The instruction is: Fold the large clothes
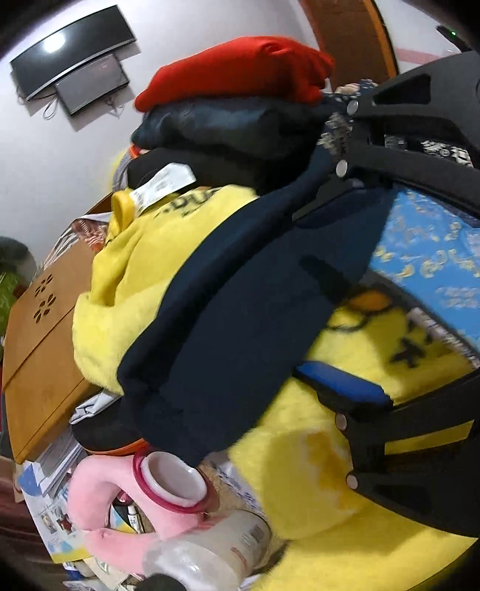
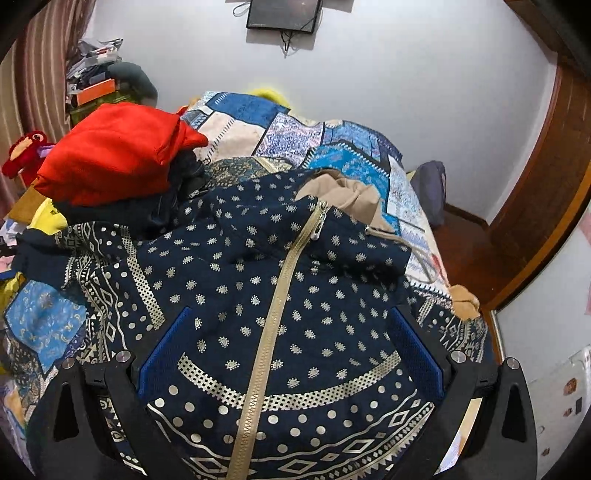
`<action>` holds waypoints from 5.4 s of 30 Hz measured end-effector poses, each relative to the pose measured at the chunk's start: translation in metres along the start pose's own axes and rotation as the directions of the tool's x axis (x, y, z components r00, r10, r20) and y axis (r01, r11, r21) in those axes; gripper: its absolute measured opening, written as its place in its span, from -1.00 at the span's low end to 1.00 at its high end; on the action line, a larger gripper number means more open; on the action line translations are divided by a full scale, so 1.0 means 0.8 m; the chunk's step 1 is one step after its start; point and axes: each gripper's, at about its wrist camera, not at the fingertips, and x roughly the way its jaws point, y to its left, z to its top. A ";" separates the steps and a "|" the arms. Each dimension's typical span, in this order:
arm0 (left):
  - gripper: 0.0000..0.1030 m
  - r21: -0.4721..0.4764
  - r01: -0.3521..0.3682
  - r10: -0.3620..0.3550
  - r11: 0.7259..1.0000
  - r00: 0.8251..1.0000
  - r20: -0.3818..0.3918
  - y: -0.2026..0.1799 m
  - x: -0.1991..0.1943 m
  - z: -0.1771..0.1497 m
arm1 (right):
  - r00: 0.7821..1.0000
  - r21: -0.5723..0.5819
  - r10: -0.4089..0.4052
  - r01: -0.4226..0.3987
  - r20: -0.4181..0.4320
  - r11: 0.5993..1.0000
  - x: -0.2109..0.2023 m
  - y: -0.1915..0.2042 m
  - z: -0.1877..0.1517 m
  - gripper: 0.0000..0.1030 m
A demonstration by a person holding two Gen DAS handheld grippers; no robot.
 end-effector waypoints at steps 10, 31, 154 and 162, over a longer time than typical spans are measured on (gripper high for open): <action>-0.74 0.095 -0.130 0.124 0.987 0.990 0.074 -0.022 -0.003 0.008 | 1.000 -0.004 -0.023 0.023 0.006 1.000 -0.006 0.001 0.000 1.00; -0.91 0.545 0.006 -0.233 0.838 0.908 0.347 -0.312 -0.228 -0.081 | 0.989 0.088 -0.001 -0.012 0.148 0.996 -0.080 -0.059 0.002 1.00; -0.60 0.732 -0.165 0.238 0.661 0.971 0.004 -0.284 0.057 -0.255 | 0.946 0.321 0.116 -0.013 -0.304 0.947 0.075 -0.245 -0.124 -0.12; -0.46 0.729 -0.186 0.256 0.659 0.967 0.015 -0.280 0.016 -0.247 | 0.963 0.356 0.094 0.002 -0.252 0.934 0.027 -0.278 -0.126 -0.09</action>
